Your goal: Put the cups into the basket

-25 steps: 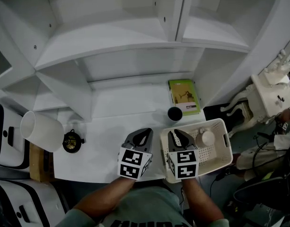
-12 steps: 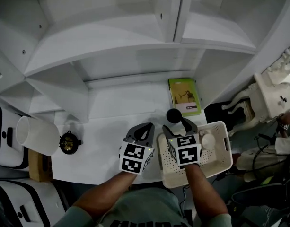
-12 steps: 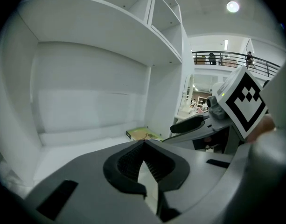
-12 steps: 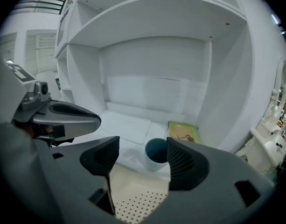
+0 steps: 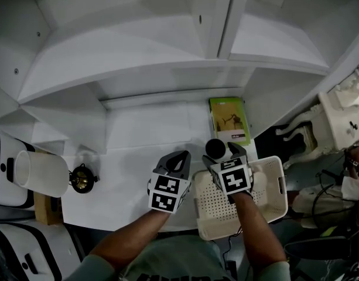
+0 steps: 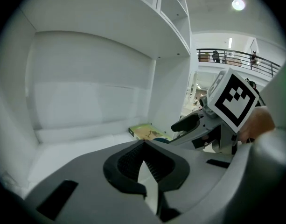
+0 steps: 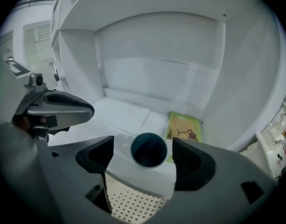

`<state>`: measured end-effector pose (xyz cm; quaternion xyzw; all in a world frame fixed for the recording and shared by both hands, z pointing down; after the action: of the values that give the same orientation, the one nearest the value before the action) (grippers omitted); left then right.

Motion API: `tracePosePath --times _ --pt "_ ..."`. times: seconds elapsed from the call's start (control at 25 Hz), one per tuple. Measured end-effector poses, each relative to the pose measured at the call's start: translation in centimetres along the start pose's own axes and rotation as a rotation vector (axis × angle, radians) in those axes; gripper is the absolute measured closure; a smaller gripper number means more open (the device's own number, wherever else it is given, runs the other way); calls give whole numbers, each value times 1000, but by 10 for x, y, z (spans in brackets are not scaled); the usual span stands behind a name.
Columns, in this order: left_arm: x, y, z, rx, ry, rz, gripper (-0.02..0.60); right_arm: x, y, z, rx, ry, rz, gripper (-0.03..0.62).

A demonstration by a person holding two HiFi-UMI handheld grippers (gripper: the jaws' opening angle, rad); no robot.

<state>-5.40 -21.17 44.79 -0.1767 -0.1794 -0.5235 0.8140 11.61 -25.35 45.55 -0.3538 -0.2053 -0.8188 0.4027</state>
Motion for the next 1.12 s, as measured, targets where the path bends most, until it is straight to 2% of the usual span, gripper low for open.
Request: tracePosePath --times 0.36,0.68,0.8,1.12 --pt "23 -2 -2 -7 -22 0 575 23 15 -5 -41 -120 -67 215" --pt "35 -7 0 -20 -37 -11 574 47 27 -9 -129 -219 -112 212" --pt "38 -10 0 -25 -38 -16 574 52 23 -8 -109 -285 -165 210" --pt "43 -14 3 -37 -49 -21 574 69 24 -5 -96 -377 -200 209"
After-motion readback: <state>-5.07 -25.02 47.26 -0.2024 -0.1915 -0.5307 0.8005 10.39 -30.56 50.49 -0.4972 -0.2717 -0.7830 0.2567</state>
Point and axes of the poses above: the fingertips, and each gripper's own axes: x forward along the fingers, y to its right, z out of its underside, the point moved 10 cm from there along -x, backward along the fingers, and after that the axes turned 5 degrees about -z, right-handed, at the moved point
